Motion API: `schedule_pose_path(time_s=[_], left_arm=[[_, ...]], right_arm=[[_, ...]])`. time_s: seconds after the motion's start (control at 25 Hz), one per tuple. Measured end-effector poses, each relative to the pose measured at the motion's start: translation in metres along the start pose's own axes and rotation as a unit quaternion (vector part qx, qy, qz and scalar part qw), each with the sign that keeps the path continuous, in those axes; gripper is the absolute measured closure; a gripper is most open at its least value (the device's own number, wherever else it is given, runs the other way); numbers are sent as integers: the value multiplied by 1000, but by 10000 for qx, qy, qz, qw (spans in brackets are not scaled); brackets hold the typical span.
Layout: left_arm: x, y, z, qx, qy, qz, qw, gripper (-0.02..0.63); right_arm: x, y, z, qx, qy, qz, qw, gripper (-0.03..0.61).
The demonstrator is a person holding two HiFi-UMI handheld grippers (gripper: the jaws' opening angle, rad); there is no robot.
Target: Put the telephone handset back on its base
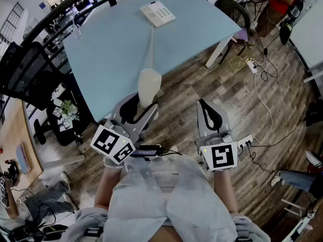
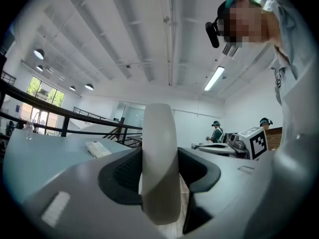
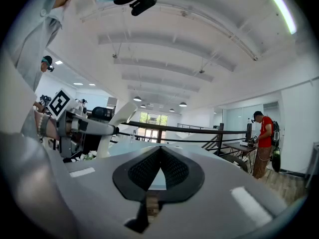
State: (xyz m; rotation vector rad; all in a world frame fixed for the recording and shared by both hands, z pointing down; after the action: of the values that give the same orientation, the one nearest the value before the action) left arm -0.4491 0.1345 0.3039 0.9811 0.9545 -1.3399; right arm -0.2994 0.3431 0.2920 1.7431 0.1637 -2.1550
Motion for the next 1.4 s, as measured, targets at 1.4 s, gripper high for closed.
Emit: schedule_pose_path(time_s=[1.4], left_arm=[[-4,40,-31,245,390,-10,9989,400]], right_arm=[[-22,-20,-48,65,270,-52,9996,575]])
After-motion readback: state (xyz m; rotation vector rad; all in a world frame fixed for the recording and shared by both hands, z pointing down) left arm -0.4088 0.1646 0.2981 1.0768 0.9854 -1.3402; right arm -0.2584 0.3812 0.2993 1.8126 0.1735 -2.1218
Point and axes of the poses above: the fingertips, and each gripper's own axes: y forward along the fingers, z to its left, x out of its top, the point moved 10 cm from there along -y, backward along the fingers, and after that the axes turned 5 degrees about -y, right-handed, at the moved point
